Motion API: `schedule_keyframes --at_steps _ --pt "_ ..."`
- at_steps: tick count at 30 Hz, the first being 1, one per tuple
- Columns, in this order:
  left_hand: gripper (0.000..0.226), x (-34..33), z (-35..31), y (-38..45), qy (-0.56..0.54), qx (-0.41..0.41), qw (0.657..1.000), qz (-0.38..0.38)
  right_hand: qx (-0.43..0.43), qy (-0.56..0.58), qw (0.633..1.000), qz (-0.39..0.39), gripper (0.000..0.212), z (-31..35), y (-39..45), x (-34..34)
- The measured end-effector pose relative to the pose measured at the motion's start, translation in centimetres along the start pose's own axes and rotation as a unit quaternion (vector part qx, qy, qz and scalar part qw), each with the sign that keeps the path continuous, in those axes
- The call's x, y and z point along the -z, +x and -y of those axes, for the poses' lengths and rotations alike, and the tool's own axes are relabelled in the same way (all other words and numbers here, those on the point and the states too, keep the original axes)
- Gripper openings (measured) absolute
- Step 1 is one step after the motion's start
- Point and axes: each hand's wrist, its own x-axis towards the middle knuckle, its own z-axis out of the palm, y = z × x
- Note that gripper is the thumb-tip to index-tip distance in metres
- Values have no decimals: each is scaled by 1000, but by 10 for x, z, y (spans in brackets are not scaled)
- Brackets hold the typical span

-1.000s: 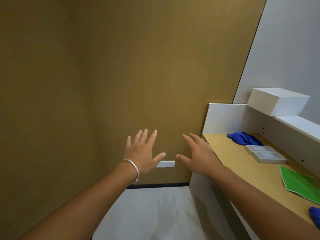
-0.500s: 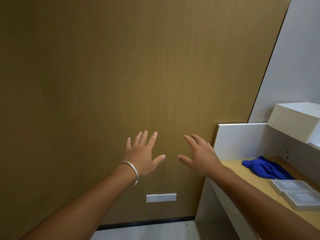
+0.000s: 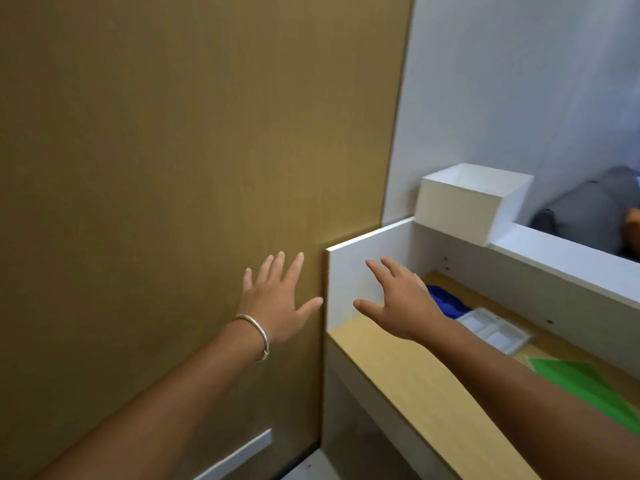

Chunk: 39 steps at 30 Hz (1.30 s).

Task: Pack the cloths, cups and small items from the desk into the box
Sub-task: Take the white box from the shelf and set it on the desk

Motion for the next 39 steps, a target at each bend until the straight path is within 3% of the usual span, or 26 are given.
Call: schedule_keyframes --at_steps 11,17,28,33,39 --pt "87 -77 -90 188 -66 -251 965 42 -260 -68 962 -44 83 -118 45 29" --pt "86 -101 -129 234 -124 -307 941 74 -349 -83 932 -60 83 -143 38 33" --pt "86 -126 -204 277 -271 -275 909 160 -396 -84 911 -81 82 -220 42 54" --pt "92 -145 -232 307 -383 -200 881 192 -387 -54 916 -91 81 -295 74 65" --pt "95 -143 -276 356 -500 -42 842 197 -355 15 925 -133 76 -399 156 99"
